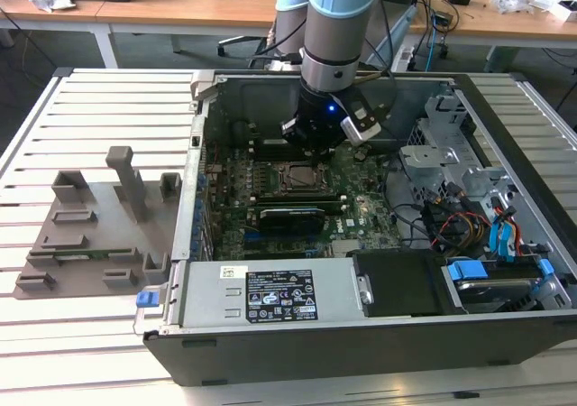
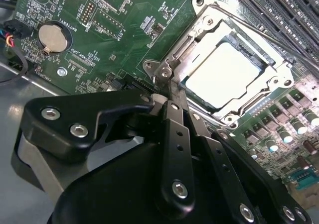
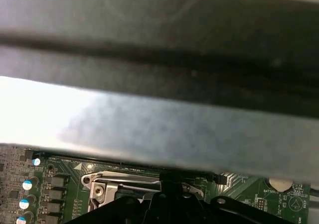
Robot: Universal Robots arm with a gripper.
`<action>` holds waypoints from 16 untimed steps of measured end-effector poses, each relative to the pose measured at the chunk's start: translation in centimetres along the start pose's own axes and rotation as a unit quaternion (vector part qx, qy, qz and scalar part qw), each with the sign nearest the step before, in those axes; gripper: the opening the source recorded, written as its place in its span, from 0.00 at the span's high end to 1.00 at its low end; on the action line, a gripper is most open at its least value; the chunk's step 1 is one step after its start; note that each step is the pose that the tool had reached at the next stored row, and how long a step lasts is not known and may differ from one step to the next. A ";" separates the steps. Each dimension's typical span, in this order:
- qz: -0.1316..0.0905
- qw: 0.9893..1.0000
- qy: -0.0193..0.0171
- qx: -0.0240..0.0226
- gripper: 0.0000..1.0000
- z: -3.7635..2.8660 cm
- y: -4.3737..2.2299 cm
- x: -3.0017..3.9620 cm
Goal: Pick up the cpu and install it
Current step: 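Install the first cpu locking lever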
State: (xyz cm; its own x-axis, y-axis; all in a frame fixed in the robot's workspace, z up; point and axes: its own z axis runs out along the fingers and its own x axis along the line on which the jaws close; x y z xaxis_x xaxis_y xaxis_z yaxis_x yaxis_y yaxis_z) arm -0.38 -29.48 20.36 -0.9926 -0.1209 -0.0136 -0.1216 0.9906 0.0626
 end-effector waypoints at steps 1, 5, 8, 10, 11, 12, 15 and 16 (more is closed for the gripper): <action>0.000 1.000 0.001 0.004 0.89 -0.02 0.00 0.01; 0.000 1.000 0.002 0.017 0.89 -0.02 0.62 -0.06; 0.000 1.000 0.003 0.022 0.89 0.06 1.35 -0.16; 0.000 1.000 0.003 0.026 0.89 0.07 1.48 -0.18; 0.000 1.000 0.003 0.027 0.89 0.07 1.48 -0.18; 0.000 1.000 0.004 0.029 0.89 0.06 1.48 -0.18; 0.000 0.999 0.005 0.036 0.89 -0.01 1.48 -0.18; 0.000 0.999 0.005 0.037 0.89 -0.01 1.48 -0.17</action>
State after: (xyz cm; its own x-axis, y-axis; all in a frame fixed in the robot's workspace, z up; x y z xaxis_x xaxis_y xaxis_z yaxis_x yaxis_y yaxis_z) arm -0.38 -27.99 20.47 -0.9925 -0.1219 -0.0044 -0.1218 0.9925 -0.0104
